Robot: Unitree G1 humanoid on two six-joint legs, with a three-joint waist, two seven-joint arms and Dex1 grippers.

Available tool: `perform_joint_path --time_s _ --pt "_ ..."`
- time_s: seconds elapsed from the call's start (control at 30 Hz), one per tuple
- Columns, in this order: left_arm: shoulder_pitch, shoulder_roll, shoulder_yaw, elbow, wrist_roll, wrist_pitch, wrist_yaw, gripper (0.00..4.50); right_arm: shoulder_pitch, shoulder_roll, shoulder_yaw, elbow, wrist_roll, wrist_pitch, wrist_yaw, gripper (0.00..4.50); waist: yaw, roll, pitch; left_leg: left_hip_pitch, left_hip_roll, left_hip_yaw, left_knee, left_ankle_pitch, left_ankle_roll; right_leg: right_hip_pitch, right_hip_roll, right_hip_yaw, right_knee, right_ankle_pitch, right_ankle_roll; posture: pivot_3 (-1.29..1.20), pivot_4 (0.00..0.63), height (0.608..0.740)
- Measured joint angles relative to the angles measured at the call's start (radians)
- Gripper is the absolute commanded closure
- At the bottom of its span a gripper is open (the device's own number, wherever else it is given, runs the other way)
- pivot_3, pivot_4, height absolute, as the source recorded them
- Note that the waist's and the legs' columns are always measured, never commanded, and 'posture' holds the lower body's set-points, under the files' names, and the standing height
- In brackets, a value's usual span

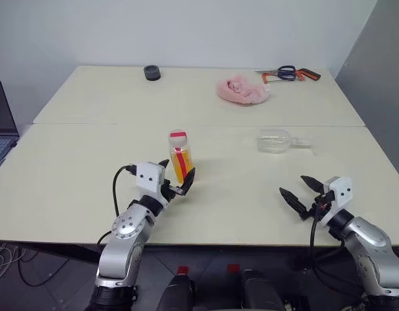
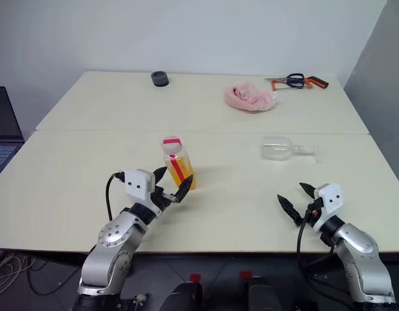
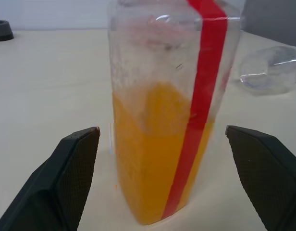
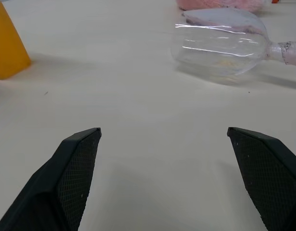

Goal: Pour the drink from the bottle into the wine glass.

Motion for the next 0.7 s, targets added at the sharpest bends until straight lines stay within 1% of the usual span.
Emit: perform_joint_path --time_s 0.37,0.57,0.7 --pt "-0.022 -0.037 -0.001 0.161 0.034 -0.151 -0.006 0.01 0.004 -0.018 0.000 -0.007 0.010 0.026 0.020 0.00 0.000 0.000 0.000 0.000 0.000 0.000 0.000 0.000 0.000 0.000 0.000 0.000 0.000 0.000 0.000 0.00 0.150 0.740" --pt "-0.055 -0.050 -0.010 0.231 0.052 -0.194 -0.010 0.01 0.014 -0.023 0.000 -0.014 0.011 0.035 0.023 0.00 0.000 0.000 0.000 0.000 0.000 0.000 0.000 0.000 0.000 0.000 0.000 0.000 0.000 0.000 0.000 0.00 0.150 0.740" --pt "-0.071 -0.065 -0.023 0.246 0.054 -0.208 -0.017 0.01 0.015 -0.023 0.000 -0.015 0.011 0.042 0.026 0.00 0.000 0.000 0.000 0.000 0.000 0.000 0.000 0.000 0.000 0.000 0.000 0.000 0.000 0.000 0.000 0.00 0.150 0.740"
